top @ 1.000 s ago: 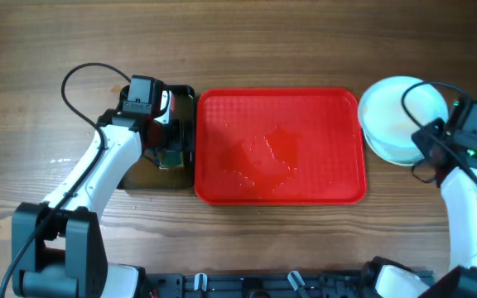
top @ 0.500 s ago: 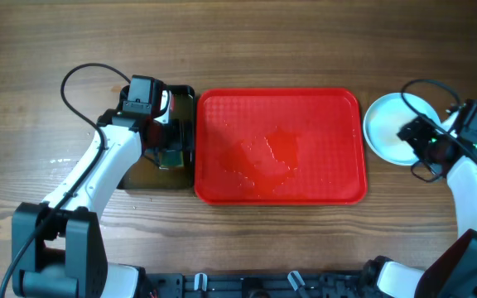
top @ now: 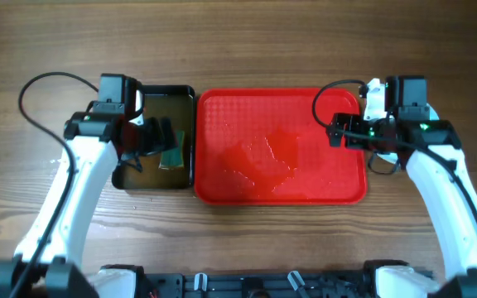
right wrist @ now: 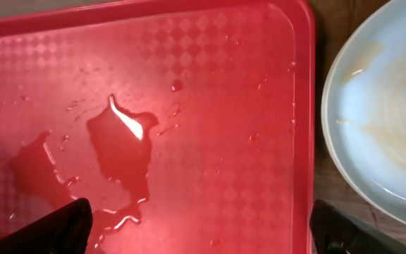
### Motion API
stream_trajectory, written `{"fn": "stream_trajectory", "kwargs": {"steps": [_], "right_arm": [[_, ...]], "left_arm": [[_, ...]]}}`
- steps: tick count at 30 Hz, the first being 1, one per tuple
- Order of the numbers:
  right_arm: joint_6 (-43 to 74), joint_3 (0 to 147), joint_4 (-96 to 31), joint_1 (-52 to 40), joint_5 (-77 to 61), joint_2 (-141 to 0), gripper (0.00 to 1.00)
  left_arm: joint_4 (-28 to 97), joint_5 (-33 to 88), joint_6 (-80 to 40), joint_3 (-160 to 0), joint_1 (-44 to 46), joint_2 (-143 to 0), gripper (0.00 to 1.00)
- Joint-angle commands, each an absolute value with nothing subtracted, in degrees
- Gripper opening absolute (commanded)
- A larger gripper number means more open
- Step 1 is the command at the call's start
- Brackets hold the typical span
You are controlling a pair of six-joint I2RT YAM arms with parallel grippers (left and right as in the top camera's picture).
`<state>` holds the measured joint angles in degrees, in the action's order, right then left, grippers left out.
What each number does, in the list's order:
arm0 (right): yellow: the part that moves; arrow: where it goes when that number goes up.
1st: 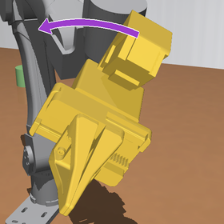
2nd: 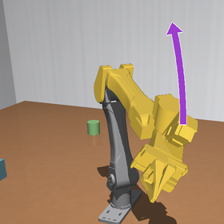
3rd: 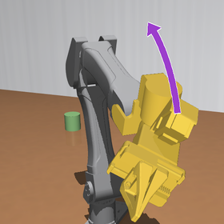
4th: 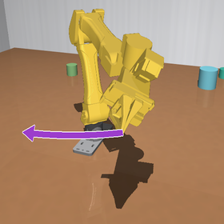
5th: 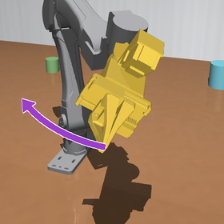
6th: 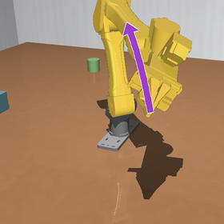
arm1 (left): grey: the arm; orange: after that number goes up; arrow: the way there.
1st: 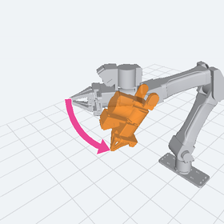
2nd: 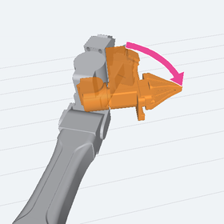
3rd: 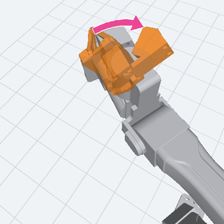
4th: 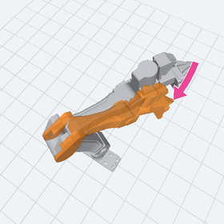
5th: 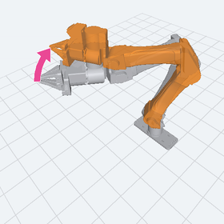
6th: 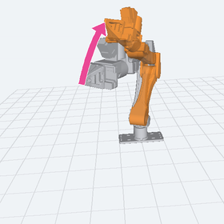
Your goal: Clean dirty plates on tray and stack at the side
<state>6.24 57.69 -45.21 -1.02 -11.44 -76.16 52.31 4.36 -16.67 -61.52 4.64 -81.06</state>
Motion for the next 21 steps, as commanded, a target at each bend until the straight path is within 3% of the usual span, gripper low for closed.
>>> {"fn": "stream_trajectory", "kwargs": {"steps": [1,10,21], "right_arm": [[6.5,57.7,-45.7,-2.3,-9.0,-68.1,1.0],[7.6,52.1,-46.0,-6.0,-4.1,-42.9,1.0],[7.6,52.1,-47.3,-6.0,-4.1,-46.4,0.99]], "left_arm": [[51.1,4.0,-17.2,-59.6,4.8,-73.5,1.0],[47.0,3.8,-17.0,-46.0,9.5,-41.1,1.0],[47.5,3.8,-17.0,-46.0,9.5,-37.0,1.0]]}}
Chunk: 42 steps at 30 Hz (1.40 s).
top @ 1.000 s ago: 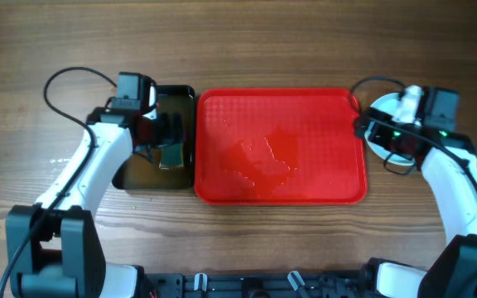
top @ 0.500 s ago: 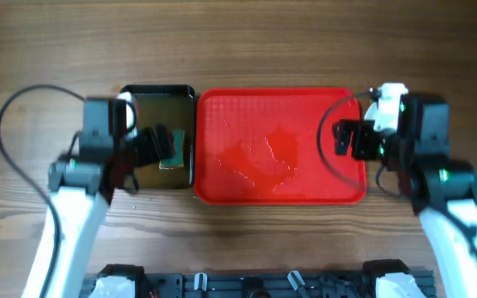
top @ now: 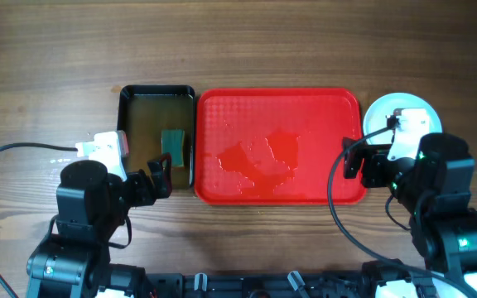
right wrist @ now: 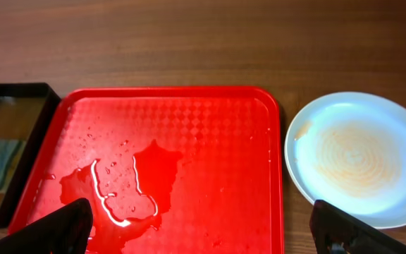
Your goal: Clean dirty plates on tray and stack at the side
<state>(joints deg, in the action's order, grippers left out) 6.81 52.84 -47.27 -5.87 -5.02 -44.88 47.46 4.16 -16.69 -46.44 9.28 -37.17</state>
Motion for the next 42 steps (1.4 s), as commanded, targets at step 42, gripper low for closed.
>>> {"fn": "stream_trajectory", "kwargs": {"steps": [42], "right_arm": [[-4.0,0.3,0.1,-5.2,-4.3,-0.2,0.99]], "left_arm": [[47.5,3.8,-17.0,-46.0,9.5,-37.0,1.0]]}}
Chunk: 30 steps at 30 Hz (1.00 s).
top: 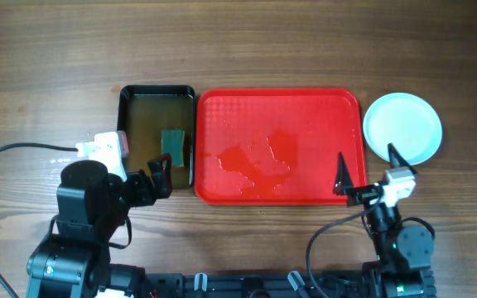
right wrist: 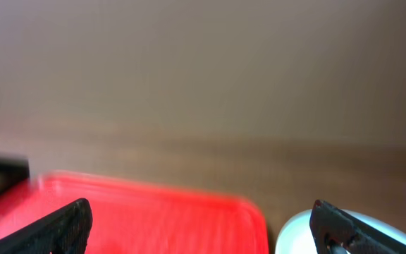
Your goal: Clean dirty plates on tray and stack at the side
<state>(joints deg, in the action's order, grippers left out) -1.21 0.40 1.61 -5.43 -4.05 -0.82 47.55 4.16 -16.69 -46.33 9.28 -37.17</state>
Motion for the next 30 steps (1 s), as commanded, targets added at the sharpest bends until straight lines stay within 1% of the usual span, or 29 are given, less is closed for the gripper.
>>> {"fn": "stream_trajectory", "kwargs": {"steps": [1,27,30], "right_arm": [[-4.1,0.3,0.0,-5.2,-4.3,-0.2,1.0],[-4.1,0.3,0.1,-5.2,-4.3,-0.3,0.99],[-4.1,0.3,0.1,-5.2,-4.3,-0.3,0.99]], "left_arm": [[47.5,3.8,-17.0,-46.0,9.5,-37.0,1.0],[47.5,3.8,-17.0,-46.0,9.5,-37.0,1.0],[49.8,3.7,-16.9,-45.7,9.5,-35.4,1.0]]}}
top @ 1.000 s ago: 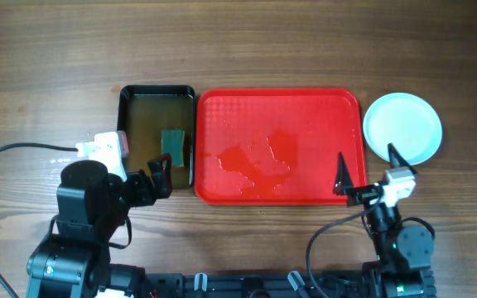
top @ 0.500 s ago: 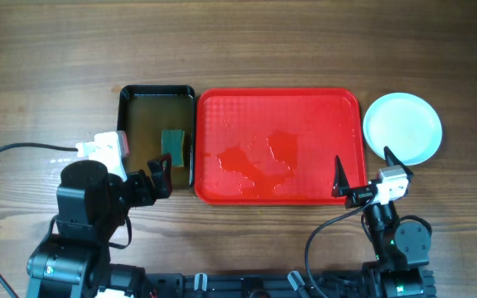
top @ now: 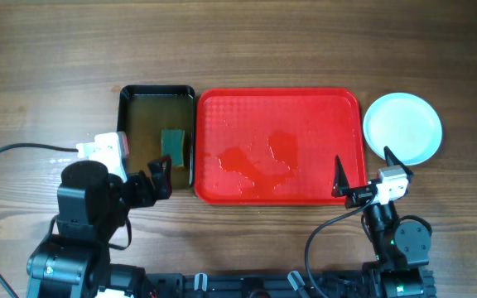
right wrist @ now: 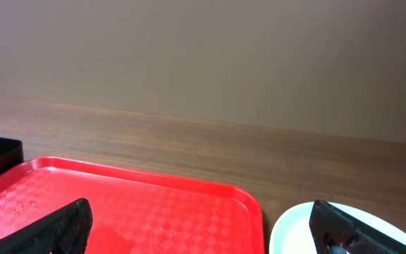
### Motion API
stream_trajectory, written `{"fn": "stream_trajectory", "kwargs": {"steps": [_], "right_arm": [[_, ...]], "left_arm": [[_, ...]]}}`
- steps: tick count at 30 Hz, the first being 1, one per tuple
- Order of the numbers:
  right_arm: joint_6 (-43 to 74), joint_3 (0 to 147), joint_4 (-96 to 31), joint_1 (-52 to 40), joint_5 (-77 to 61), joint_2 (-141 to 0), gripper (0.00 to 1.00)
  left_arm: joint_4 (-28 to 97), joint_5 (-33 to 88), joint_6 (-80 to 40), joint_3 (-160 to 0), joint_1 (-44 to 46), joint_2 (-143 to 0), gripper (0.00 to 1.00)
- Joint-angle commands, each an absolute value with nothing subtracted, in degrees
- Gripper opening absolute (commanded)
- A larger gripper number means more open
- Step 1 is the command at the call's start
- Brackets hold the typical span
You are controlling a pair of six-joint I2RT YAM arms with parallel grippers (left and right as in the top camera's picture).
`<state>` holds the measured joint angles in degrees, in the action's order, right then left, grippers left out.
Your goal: Clean dirty plates on tray and stack at the side
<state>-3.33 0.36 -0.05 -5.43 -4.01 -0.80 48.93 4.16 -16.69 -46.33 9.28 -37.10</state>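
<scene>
The red tray (top: 222,112) lies mid-table with only wet patches (top: 259,157) on it; its far right corner also shows as the red tray (right wrist: 139,201) in the right wrist view. A white plate (top: 402,126) sits on the wood just right of the tray, and the plate (right wrist: 294,229) shows between my right fingers. My right gripper (top: 364,170) (right wrist: 201,233) is open and empty, drawn back at the near edge and facing the gap between tray and plate. The left gripper (top: 157,178) is drawn back near the bin's front corner, its jaws unclear.
A black bin (top: 131,103) of murky water stands against the tray's left side, with a green sponge (top: 173,145) in it. Cables trail from both arm bases along the near table edge. Bare wood lies beyond the tray and plate.
My right wrist view was blurred and is now sharp, with the tray corner and plate edge slightly higher in it. The right gripper has shifted a little. The left arm has not moved.
At first my left gripper was over the black bin by the sponge and my right gripper stood open over the tray's right edge beside the plate. Then both arms were drawn back to the near edge, uncovering the plate. After that the right arm stood folded lower, as now.
</scene>
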Motion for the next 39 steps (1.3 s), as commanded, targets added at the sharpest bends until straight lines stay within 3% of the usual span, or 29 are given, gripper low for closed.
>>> {"fn": "stream_trajectory", "kwargs": {"steps": [1,9,14,19,23,28,39], "right_arm": [[-4.1,0.3,0.1,-5.2,-4.3,-0.3,0.99],[-4.1,0.3,0.1,-5.2,-4.3,-0.3,0.99],[-4.1,0.3,0.1,-5.2,-4.3,-0.3,1.0],[-4.1,0.3,0.1,-5.2,-4.3,-0.3,0.99],[-4.1,0.3,0.1,-5.2,-4.3,-0.3,1.0],[-4.1,0.3,0.1,-5.2,-4.3,-0.3,0.99],[-4.1,0.3,0.1,-5.2,-4.3,-0.3,1.0]], "left_arm": [[49.2,3.3,-16.9,-44.9,9.5,-34.0,1.0],[32.5,1.9,-16.8,-25.2,8.4,-16.4,1.0],[14.3,1.8,-16.8,-8.8,7.9,-3.3,1.0],[-4.4,-0.3,-13.1,-0.3,7.2,-0.2,1.0],[-5.4,0.6,-4.7,-0.3,7.2,-0.2,1.0],[4.3,3.6,-5.2,-0.3,7.3,-0.2,1.0],[4.2,3.6,-5.1,-0.3,7.3,-0.3,1.0]]}}
